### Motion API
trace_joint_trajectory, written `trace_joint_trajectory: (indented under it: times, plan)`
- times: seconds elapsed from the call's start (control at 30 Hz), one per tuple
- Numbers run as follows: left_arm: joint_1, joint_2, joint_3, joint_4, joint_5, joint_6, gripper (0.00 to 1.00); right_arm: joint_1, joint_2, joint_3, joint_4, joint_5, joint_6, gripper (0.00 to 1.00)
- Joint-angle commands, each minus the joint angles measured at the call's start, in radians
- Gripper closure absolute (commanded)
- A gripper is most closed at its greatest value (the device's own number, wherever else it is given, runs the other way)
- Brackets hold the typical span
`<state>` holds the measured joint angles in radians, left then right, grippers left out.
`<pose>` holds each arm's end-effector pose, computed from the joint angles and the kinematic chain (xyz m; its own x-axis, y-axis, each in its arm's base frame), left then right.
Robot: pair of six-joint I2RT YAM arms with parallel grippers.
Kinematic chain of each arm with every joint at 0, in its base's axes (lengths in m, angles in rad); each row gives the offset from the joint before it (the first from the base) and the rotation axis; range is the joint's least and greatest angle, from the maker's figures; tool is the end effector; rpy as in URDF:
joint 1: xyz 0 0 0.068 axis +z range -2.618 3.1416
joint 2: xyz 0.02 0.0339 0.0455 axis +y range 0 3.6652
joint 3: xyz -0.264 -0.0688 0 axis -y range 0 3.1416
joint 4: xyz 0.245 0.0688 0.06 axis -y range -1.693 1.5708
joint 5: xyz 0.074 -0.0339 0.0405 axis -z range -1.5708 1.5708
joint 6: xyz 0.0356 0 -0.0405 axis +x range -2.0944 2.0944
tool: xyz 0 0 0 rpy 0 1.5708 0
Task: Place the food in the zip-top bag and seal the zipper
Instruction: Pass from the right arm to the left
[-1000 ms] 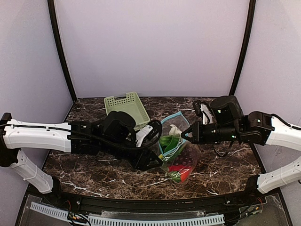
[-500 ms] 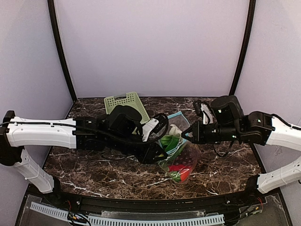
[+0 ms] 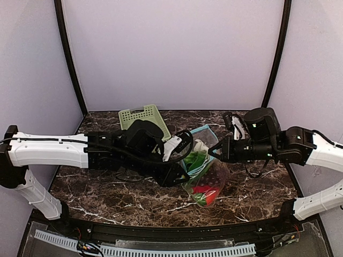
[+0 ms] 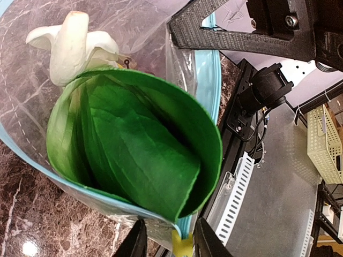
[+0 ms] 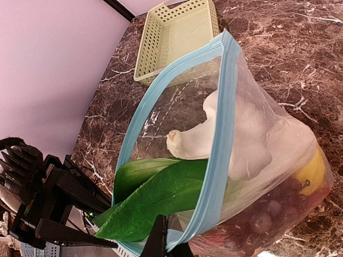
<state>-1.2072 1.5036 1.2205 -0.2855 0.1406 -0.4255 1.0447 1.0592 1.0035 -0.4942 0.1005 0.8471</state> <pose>0.1185 -0.3255 0.3073 -0.5737 0.3586 -0.7364 0.8021 0.4279 -0.4166 0.1196 0.1988 0.3328 -0.7863 0.1306 -0.6038 -0.3446 0.7185 0.6042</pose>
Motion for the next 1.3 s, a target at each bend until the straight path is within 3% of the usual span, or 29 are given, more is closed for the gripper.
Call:
trace_joint_trajectory:
  times: [0.0,0.47,0.7,0.8,1.07,1.27]
  plan:
    - [-0.002,-0.001,0.014,-0.028,-0.002,0.008,0.69,-0.004,-0.024,0.009,0.085,0.019,-0.002,1.00]
    - [-0.002,-0.014,0.025,-0.049,-0.032,0.044,0.98,-0.005,-0.038,-0.008,0.065,0.024,0.003,1.00]
    - [-0.002,-0.027,0.071,-0.108,-0.027,0.123,0.99,-0.004,-0.039,0.106,-0.074,-0.002,-0.108,0.59]
    - [-0.002,-0.034,0.081,-0.127,-0.025,0.147,0.99,-0.004,-0.019,0.177,-0.162,-0.038,-0.172,0.49]
    - [-0.001,-0.040,0.098,-0.157,-0.029,0.165,0.99,-0.004,0.080,0.300,-0.231,-0.203,-0.327,0.49]
    - [-0.002,-0.045,0.097,-0.157,-0.033,0.160,0.99,-0.004,0.195,0.348,-0.244,-0.231,-0.380,0.53]
